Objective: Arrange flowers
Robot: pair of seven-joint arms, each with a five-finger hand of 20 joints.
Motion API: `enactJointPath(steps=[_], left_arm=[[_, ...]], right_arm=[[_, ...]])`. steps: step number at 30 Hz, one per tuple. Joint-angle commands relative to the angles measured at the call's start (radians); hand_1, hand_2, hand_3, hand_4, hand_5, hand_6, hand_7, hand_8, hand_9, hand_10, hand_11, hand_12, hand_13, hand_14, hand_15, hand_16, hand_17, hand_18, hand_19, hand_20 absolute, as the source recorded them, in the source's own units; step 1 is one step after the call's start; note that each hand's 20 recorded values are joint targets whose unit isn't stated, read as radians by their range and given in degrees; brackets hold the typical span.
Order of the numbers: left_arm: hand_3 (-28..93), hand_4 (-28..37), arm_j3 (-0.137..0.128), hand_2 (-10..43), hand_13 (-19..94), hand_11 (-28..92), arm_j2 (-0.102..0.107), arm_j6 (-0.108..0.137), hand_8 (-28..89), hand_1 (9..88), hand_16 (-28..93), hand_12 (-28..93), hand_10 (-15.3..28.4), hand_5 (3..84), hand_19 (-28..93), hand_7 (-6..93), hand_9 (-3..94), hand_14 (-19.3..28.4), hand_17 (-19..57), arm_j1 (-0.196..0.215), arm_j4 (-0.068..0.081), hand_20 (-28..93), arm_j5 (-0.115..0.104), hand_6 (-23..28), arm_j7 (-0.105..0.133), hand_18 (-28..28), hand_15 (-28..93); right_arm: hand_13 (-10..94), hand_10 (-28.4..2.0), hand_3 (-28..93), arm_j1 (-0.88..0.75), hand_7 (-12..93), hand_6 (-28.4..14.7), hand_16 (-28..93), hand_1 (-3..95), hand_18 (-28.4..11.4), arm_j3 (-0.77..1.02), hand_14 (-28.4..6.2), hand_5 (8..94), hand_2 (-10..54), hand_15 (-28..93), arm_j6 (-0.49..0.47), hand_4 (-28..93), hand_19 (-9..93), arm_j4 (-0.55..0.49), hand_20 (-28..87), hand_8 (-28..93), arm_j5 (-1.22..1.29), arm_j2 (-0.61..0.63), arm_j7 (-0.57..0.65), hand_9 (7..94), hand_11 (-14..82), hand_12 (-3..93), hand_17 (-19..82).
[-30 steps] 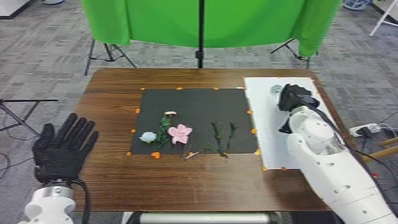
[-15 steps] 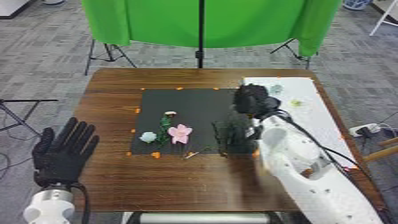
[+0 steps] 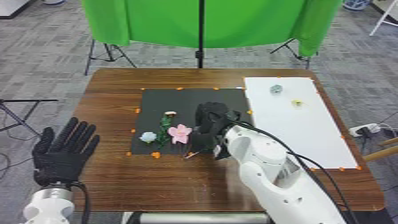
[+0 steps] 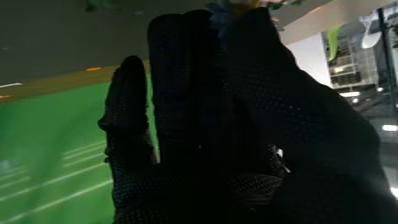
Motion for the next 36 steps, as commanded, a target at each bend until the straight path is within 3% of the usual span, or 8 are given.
enactJointPath(steps=[1, 5, 13, 18, 22, 24, 26, 36], left_arm=[[74, -28.3, -0.007, 12.8, 30, 17, -0.001, -0.006, -9, 24.8, -2, 10, 15.6, 44.7, 31, 7.4, 37.8, 14.5, -6.5, 0.008, 0.001, 13, -0.013, 10.5, -0.006, 13.3, 22], [74, -28.3, -0.013, 12.9, 30, 17, 0.0, -0.002, -9, 24.8, -2, 10, 15.5, 44.8, 31, 7.6, 37.9, 14.3, -6.5, 0.005, -0.002, 13, -0.053, 10.4, 0.001, 13.4, 22], [75, -28.3, -0.015, 13.0, 31, 18, -0.001, -0.001, -9, 24.5, -2, 10, 15.0, 45.0, 32, 8.1, 38.5, 14.0, -6.3, 0.013, -0.007, 13, -0.051, 10.3, 0.011, 13.4, 22], [75, -28.3, -0.003, 13.0, 31, 18, -0.004, -0.01, -9, 24.5, -2, 10, 14.9, 45.0, 32, 8.2, 38.5, 13.9, -6.3, -0.001, -0.003, 13, -0.028, 10.2, 0.007, 13.3, 22], [75, -28.3, 0.0, 13.0, 31, 17, -0.007, -0.022, -9, 24.5, -3, 10, 14.4, 44.7, 32, 7.9, 38.3, 13.4, -6.0, -0.007, 0.0, 13, -0.043, 9.9, 0.009, 13.2, 22], [74, -28.3, 0.002, 13.1, 31, 17, -0.006, -0.019, -9, 24.5, -3, 10, 14.3, 44.5, 32, 7.8, 38.2, 13.3, -5.9, -0.006, -0.001, 13, -0.035, 9.8, 0.01, 13.1, 21], [74, -28.3, -0.001, 13.0, 31, 17, -0.006, -0.024, -9, 24.4, -2, 10, 14.2, 44.2, 31, 7.8, 38.2, 13.2, -5.8, 0.003, -0.004, 13, -0.032, 9.6, 0.013, 13.1, 21], [74, -28.3, -0.004, 13.1, 31, 17, -0.009, -0.014, -9, 24.2, -2, 10, 13.8, 44.0, 31, 8.0, 38.1, 12.8, -5.4, 0.0, -0.004, 13, -0.034, 9.4, 0.019, 12.9, 21]], right_arm=[[61, -11.0, 63, -0.026, 18, 0.2, 40, 62.6, -19.2, 0.001, -7.5, 67.6, -9.5, 42, -0.031, -28, 75, -0.026, 42, -5, -0.024, 0.015, -0.006, 73.3, 10.3, 28.5, 25], [59, -12.0, 65, -0.036, 16, -0.1, 38, 60.8, -19.6, 0.018, -8.0, 63.1, -9.5, 44, -0.035, -28, 75, -0.045, 42, -13, 0.03, 0.023, 0.038, 67.6, 17.2, 18.9, 24], [57, -13.0, 70, -0.051, 15, -0.6, 34, 55.7, -20.1, 0.058, -9.7, 62.7, -9.5, 46, -0.076, -28, 75, -0.073, 41, -12, 0.046, 0.041, 0.04, 65.0, 16.5, 16.2, 23], [52, -14.2, 76, -0.07, 14, -1.9, 21, 48.2, -20.4, 0.16, -12.5, 58.1, -9.5, 49, 0.066, -28, 75, -0.096, 39, -12, 0.031, 0.085, 0.089, 57.8, 13.3, 15.1, 23], [45, -16.0, 78, -0.034, 11, -3.6, 16, 43.7, -19.8, 0.257, -13.6, 53.6, -9.5, 30, 0.117, -28, 72, -0.033, 34, -11, 0.039, 0.149, 0.184, 50.3, 8.8, 14.1, 23], [41, -16.3, 78, -0.03, 11, -4.3, 15, 43.0, -19.3, 0.303, -14.3, 51.7, -9.5, 24, 0.152, -28, 71, 0.001, 32, -11, 0.031, 0.175, 0.242, 46.7, 7.4, 13.5, 22], [40, -16.5, 78, -0.017, 11, -4.4, 16, 43.2, -19.5, 0.33, -14.8, 51.1, -9.5, 23, 0.188, -28, 71, 0.042, 31, -11, 0.062, 0.189, 0.323, 45.9, 7.2, 13.4, 22], [40, -14.9, 79, 0.054, 11, -4.3, 17, 43.6, -20.4, 0.332, -14.9, 48.9, -9.5, 23, 0.11, -28, 74, 0.232, 32, -11, 0.122, 0.177, 0.329, 44.4, 7.3, 12.7, 22]])
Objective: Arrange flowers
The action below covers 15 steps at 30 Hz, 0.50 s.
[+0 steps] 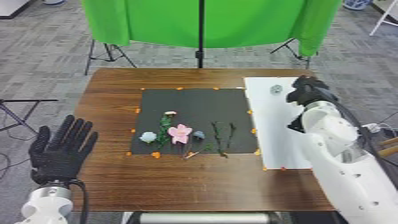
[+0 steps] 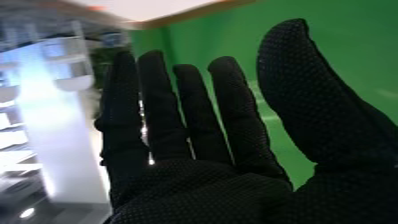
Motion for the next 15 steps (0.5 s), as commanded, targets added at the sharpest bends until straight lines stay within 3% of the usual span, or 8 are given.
enactJointPath(steps=[1, 6, 8, 11, 13, 15], left_arm=[[74, -28.3, 0.005, 13.1, 31, 17, -0.008, 0.001, -9, 24.1, -2, 10, 13.7, 44.0, 31, 8.0, 38.1, 12.8, -5.4, 0.003, 0.0, 13, 0.001, 9.3, 0.001, 12.9, 21], [74, -28.3, 0.02, 13.1, 31, 17, -0.007, 0.001, -9, 24.1, -2, 10, 13.7, 44.0, 31, 8.1, 38.1, 12.8, -5.4, -0.012, 0.006, 13, 0.003, 9.3, -0.007, 12.9, 21], [74, -28.3, 0.023, 13.1, 31, 17, -0.007, 0.003, -9, 24.1, -2, 10, 13.7, 44.1, 31, 8.1, 38.1, 12.8, -5.4, -0.014, 0.006, 13, 0.004, 9.4, -0.007, 12.9, 21], [74, -28.3, 0.023, 13.1, 31, 17, -0.007, -0.004, -9, 24.1, -2, 10, 13.6, 44.0, 31, 8.1, 38.1, 12.8, -5.3, -0.015, 0.005, 13, 0.0, 9.3, -0.008, 12.9, 21], [74, -28.3, 0.02, 13.1, 31, 17, -0.007, -0.002, -9, 24.1, -2, 10, 13.6, 44.1, 31, 8.2, 38.1, 12.8, -5.4, -0.01, 0.004, 13, 0.0, 9.3, -0.007, 12.9, 21], [74, -28.3, 0.016, 13.1, 31, 17, -0.01, -0.001, -9, 24.1, -2, 10, 13.6, 44.1, 31, 8.2, 38.1, 12.7, -5.4, -0.003, 0.003, 13, -0.008, 9.3, -0.007, 12.9, 21]], right_arm=[[40, -14.7, 79, 0.074, 11, -4.3, 17, 43.3, -20.4, -0.044, -14.8, 48.8, -9.5, 23, -0.058, -28, 74, 0.131, 32, -11, 0.041, -0.011, -0.013, 44.4, 7.2, 12.6, 22], [42, -13.0, 78, 0.137, 12, -3.3, 17, 45.4, -20.4, -0.096, -13.7, 47.2, -9.5, 23, -0.055, -28, 74, 0.239, 31, -11, -0.006, -0.037, -0.032, 42.8, 6.5, 11.7, 23], [45, -12.2, 78, 0.145, 13, -2.1, 17, 47.5, -20.3, -0.111, -12.2, 49.8, -9.5, 25, -0.032, -28, 75, 0.27, 32, -12, -0.033, -0.04, -0.029, 46.7, 7.6, 11.5, 23], [53, -12.0, 74, 0.125, 17, -0.8, 18, 54.3, -19.7, -0.12, -10.6, 63.8, -9.5, 29, 0.068, -28, 76, 0.275, 34, -8, -0.046, -0.03, -0.021, 61.8, 12.9, 14.3, 25], [60, -11.5, 68, 0.112, 20, -0.4, 31, 60.6, -18.9, -0.124, -8.5, 72.5, -9.5, 28, 0.129, -28, 77, 0.275, 38, -2, -0.059, -0.024, -0.028, 75.1, 8.7, 28.2, 27], [65, -10.5, 67, 0.114, 25, 0.2, 39, 63.7, -18.3, -0.13, -7.0, 76.2, -9.5, 29, 0.151, -28, 77, 0.277, 40, 0, -0.06, -0.023, -0.035, 82.0, 9.8, 37.7, 28]])
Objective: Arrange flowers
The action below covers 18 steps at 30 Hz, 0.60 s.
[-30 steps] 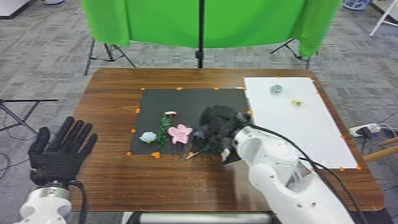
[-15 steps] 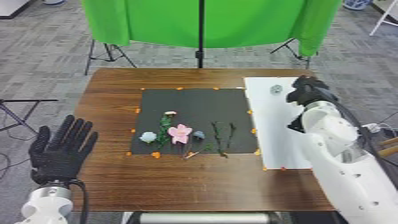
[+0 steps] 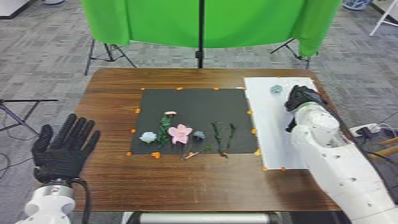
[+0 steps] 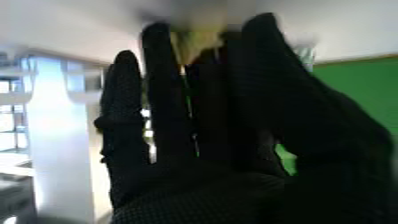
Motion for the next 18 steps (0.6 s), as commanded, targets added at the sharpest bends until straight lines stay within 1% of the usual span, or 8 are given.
enactJointPath(steps=[1, 3, 4, 8, 12, 13, 15, 18], left_arm=[[74, -28.3, -0.003, 13.1, 31, 17, -0.01, -0.001, -9, 24.1, -2, 10, 13.7, 44.1, 31, 8.2, 38.2, 12.7, -5.4, 0.019, -0.001, 13, -0.01, 9.3, -0.005, 12.9, 21], [74, -28.3, -0.002, 13.1, 31, 17, -0.01, -0.005, -9, 24.1, -2, 10, 13.7, 44.1, 31, 8.2, 38.1, 12.7, -5.3, 0.015, 0.002, 13, -0.005, 9.3, -0.009, 12.9, 21], [74, -28.3, -0.001, 13.1, 31, 17, -0.009, -0.003, -9, 24.1, -2, 10, 13.7, 44.1, 31, 8.2, 38.1, 12.7, -5.3, 0.015, 0.002, 13, -0.007, 9.3, -0.009, 12.9, 21], [74, -28.3, -0.002, 13.1, 31, 17, -0.009, -0.006, -9, 24.0, -2, 10, 13.6, 44.1, 31, 8.2, 38.1, 12.7, -5.3, 0.017, 0.0, 13, -0.004, 9.3, -0.008, 12.9, 21], [74, -28.3, -0.007, 13.1, 31, 17, -0.007, -0.004, -9, 24.0, -2, 10, 13.6, 44.0, 31, 8.2, 38.1, 12.7, -5.3, 0.029, -0.006, 13, -0.003, 9.2, -0.007, 12.9, 21], [74, -28.3, -0.007, 13.1, 31, 17, -0.007, -0.005, -9, 24.0, -2, 10, 13.6, 44.0, 31, 8.2, 38.1, 12.7, -5.3, 0.028, -0.005, 13, -0.003, 9.2, -0.008, 12.9, 21], [74, -28.3, -0.006, 13.1, 31, 17, -0.007, -0.004, -9, 24.1, -2, 10, 13.6, 44.0, 31, 8.3, 38.1, 12.6, -5.3, 0.025, -0.004, 13, -0.001, 9.2, -0.011, 12.9, 21], [74, -28.3, -0.003, 13.1, 31, 17, -0.004, -0.008, -9, 24.0, -2, 10, 13.5, 44.1, 31, 8.2, 38.1, 12.6, -5.3, 0.017, -0.001, 13, 0.004, 9.2, -0.016, 12.9, 21]], right_arm=[[66, -10.3, 67, -0.037, 25, 0.2, 40, 64.3, -18.2, -0.02, -6.8, 76.7, -9.5, 30, 0.193, -28, 77, 0.003, 40, 0, -0.015, 0.013, -0.013, 83.0, 11.1, 39.8, 28], [67, -10.1, 67, -0.054, 25, 0.0, 41, 64.9, -18.2, -0.018, -6.9, 77.7, -9.5, 30, 0.224, -28, 78, -0.023, 41, 0, -0.025, 0.024, -0.028, 83.6, 12.0, 41.3, 29], [67, -10.1, 67, -0.059, 25, 0.0, 42, 64.9, -18.3, -0.019, -7.0, 78.0, -9.5, 30, 0.243, -28, 78, -0.037, 41, 0, -0.025, 0.028, -0.039, 83.8, 12.1, 41.6, 29], [68, -10.0, 69, -0.084, 25, -0.4, 42, 64.4, -18.6, -0.029, -7.4, 78.9, -9.5, 31, 0.245, -28, 77, -0.16, 41, 1, 0.021, 0.054, -0.059, 84.5, 12.3, 42.5, 29], [68, -10.1, 71, -0.086, 25, -0.5, 43, 63.9, -19.0, -0.07, -7.5, 79.2, -9.5, 31, 0.175, -28, 78, -0.292, 42, 1, 0.156, 0.057, -0.074, 84.8, 12.2, 42.7, 30], [68, -10.1, 71, -0.083, 24, -0.6, 43, 63.7, -19.1, -0.083, -7.4, 79.1, -9.5, 31, 0.157, -28, 78, -0.318, 42, 1, 0.195, 0.05, -0.071, 84.8, 12.2, 42.7, 30], [68, -10.1, 71, -0.085, 24, -0.7, 43, 63.6, -19.1, -0.105, -7.5, 78.9, -9.5, 32, 0.127, -28, 78, -0.356, 42, 2, 0.233, 0.032, -0.092, 84.8, 12.1, 42.8, 30], [68, -10.2, 71, -0.065, 24, -0.7, 43, 63.4, -19.2, -0.16, -7.4, 78.7, -9.5, 32, 0.083, -28, 78, -0.363, 42, 2, 0.232, -0.01, -0.128, 84.5, 12.0, 42.8, 30]])
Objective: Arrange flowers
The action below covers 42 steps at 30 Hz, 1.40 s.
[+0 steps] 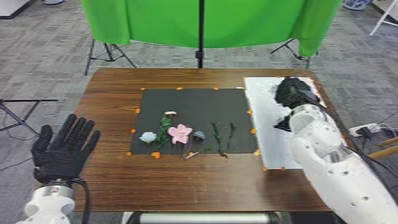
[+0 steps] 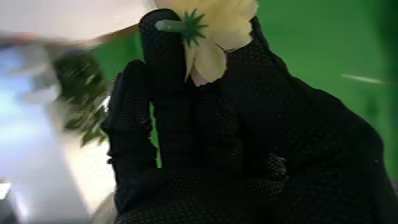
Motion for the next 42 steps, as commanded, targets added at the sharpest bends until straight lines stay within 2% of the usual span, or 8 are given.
enactJointPath(steps=[1, 9, 15, 20, 28, 33, 37, 42], left_arm=[[74, -28.3, 0.004, 13.1, 31, 17, -0.002, -0.005, -9, 24.0, -2, 10, 13.5, 44.0, 31, 8.3, 38.1, 12.6, -5.3, 0.005, 0.003, 13, 0.009, 9.2, -0.021, 12.9, 21], [74, -28.3, 0.019, 13.1, 32, 17, 0.002, -0.008, -9, 24.0, -2, 10, 13.4, 44.0, 31, 8.3, 38.3, 12.3, -5.0, -0.029, 0.015, 13, 0.026, 9.0, -0.037, 12.7, 21], [74, -28.3, 0.028, 13.1, 32, 17, 0.002, -0.011, -9, 24.0, -2, 10, 13.3, 43.7, 31, 8.1, 38.3, 12.1, -4.9, -0.047, 0.021, 13, 0.028, 8.8, -0.037, 12.7, 20], [74, -28.3, 0.026, 13.1, 32, 17, -0.002, -0.008, -9, 23.8, -2, 9, 13.2, 43.7, 31, 8.1, 38.5, 12.0, -4.9, -0.039, 0.019, 13, 0.026, 8.7, -0.035, 12.7, 21], [74, -28.3, 0.023, 13.2, 32, 17, -0.004, -0.005, -9, 23.7, -2, 9, 13.0, 43.5, 31, 8.0, 38.4, 11.7, -4.7, -0.034, 0.018, 13, 0.027, 8.5, -0.034, 12.6, 20], [74, -28.3, 0.024, 13.2, 32, 17, -0.005, -0.007, -9, 23.7, -2, 9, 12.9, 43.4, 31, 8.1, 38.4, 11.7, -4.6, -0.033, 0.018, 13, 0.028, 8.4, -0.034, 12.6, 20], [74, -28.3, 0.026, 13.2, 32, 17, -0.008, -0.006, -9, 23.7, -2, 9, 12.9, 43.5, 31, 8.0, 38.5, 11.6, -4.5, -0.033, 0.018, 13, 0.028, 8.4, -0.032, 12.6, 20], [74, -28.3, 0.03, 13.1, 32, 17, -0.007, -0.007, -9, 23.6, -2, 9, 13.1, 43.5, 31, 8.2, 38.6, 11.7, -4.6, -0.034, 0.016, 13, 0.03, 8.4, -0.032, 12.6, 20]], right_arm=[[68, -10.2, 71, 0.044, 24, -0.7, 43, 63.4, -19.2, -0.121, -7.4, 78.6, -9.5, 32, -0.121, -28, 78, -0.09, 42, 2, 0.065, -0.102, -0.082, 84.4, 11.9, 42.7, 30], [67, -10.4, 71, 0.037, 24, -0.7, 42, 63.4, -19.1, -0.186, -7.5, 78.1, -9.5, 32, -0.183, -28, 78, -0.029, 42, 2, 0.027, -0.152, -0.085, 84.0, 11.2, 41.9, 29], [66, -10.5, 71, 0.02, 22, -0.4, 41, 63.0, -19.3, -0.188, -7.4, 77.1, -9.5, 31, -0.237, -28, 78, -0.032, 43, 1, 0.02, -0.146, -0.084, 82.9, 9.6, 40.5, 29], [66, -11.5, 71, 0.005, 17, -0.4, 41, 61.8, -20.1, -0.181, -7.9, 73.7, -9.5, 32, -0.253, -28, 79, -0.047, 44, 0, 0.021, -0.144, -0.08, 79.7, 5.6, 35.1, 29], [64, -12.4, 73, -0.005, 14, 0.1, 39, 56.7, -20.7, -0.155, -9.4, 68.5, -9.5, 38, -0.243, -28, 81, -0.095, 44, -10, 0.03, -0.139, -0.091, 69.9, 13.8, 18.2, 29], [62, -12.3, 76, -0.009, 14, -0.1, 37, 53.9, -20.9, -0.134, -10.3, 67.6, -9.5, 42, -0.245, -28, 82, -0.124, 44, -12, 0.034, -0.134, -0.093, 67.1, 12.8, 15.9, 29], [60, -13.1, 79, -0.001, 13, -1.0, 32, 49.9, -21.1, -0.108, -11.6, 66.1, -9.5, 46, -0.205, -28, 82, -0.115, 44, -11, -0.02, -0.124, -0.116, 65.1, 11.9, 15.8, 28], [54, -14.1, 81, 0.056, 12, -1.9, 20, 45.7, -21.1, -0.052, -13.3, 62.6, -9.5, 44, -0.055, -28, 79, 0.007, 42, -11, -0.143, -0.109, -0.105, 59.7, 10.5, 15.2, 26]])
